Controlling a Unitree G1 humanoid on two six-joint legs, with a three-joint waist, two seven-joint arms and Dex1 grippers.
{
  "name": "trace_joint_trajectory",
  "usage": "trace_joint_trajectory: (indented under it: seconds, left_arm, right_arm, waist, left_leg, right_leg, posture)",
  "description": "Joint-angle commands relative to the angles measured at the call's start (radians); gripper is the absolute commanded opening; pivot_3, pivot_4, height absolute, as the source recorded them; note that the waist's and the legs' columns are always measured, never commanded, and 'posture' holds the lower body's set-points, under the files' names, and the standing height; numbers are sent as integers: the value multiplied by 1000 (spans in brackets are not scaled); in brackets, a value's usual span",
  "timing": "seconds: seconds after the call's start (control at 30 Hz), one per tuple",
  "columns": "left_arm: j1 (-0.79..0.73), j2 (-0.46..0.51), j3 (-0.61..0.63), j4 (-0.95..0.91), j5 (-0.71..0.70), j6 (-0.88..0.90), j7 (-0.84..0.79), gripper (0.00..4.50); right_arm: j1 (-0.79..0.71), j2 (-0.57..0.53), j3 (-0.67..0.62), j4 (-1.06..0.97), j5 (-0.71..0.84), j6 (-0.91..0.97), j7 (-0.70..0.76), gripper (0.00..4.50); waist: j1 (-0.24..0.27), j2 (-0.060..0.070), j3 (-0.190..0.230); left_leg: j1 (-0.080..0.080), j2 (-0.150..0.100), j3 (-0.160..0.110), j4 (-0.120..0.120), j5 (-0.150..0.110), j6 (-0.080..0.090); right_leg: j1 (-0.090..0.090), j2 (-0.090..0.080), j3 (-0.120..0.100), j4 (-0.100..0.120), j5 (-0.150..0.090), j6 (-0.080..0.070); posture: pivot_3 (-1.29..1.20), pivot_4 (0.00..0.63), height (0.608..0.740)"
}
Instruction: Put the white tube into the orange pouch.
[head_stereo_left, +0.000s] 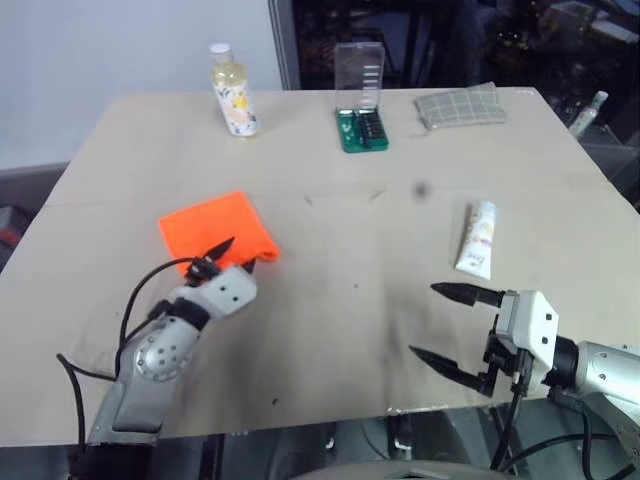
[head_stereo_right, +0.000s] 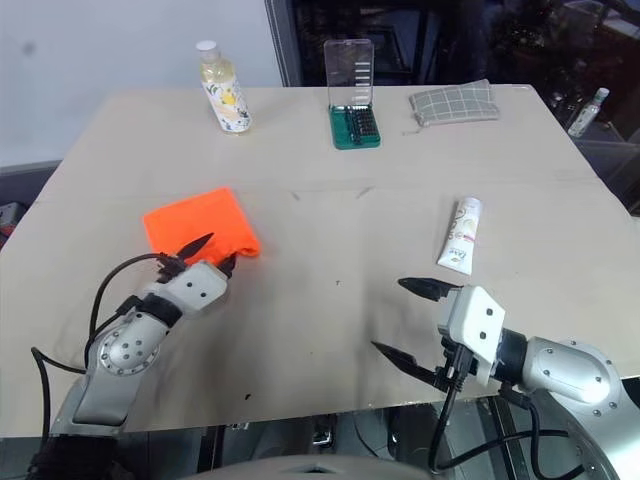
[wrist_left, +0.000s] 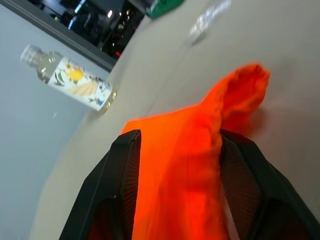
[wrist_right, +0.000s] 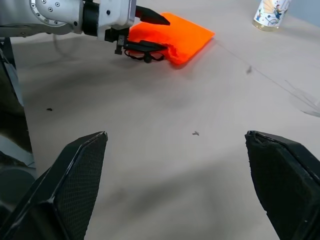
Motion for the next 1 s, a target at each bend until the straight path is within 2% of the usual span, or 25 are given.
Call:
trace_joint_trajectory:
  seconds: [0.03,0.57,1.0]
  left_arm:
    - [1,15,16,-20,36,16,33,2393]
    - [70,21,144,-172,-51,108,-3,2393]
    - [125,95,168,-209,-219,138,-199,2393]
  right_arm:
    - [0,-3,-7,-29,0,-19,-7,4500]
    - [-13,5,14,-13,-11,-31,-9,4500]
    - [-15,11,22,-8,-19,-36,-12,4500]
  waist:
    - [0,0,0]
    - [0,0,0]
    - [0,0,0]
  left_leg:
    - [0,0,0,0,0,0]
    - [0,0,0,1,0,0]
    - [0,0,0,0,0,0]
  right_leg:
    - [0,0,0,0,0,0]
    - [0,-5,0,0,0,0]
    - [0,-4,0,0,0,0]
  posture:
    - [0,150,740]
    - [0,150,740]
    - [0,150,740]
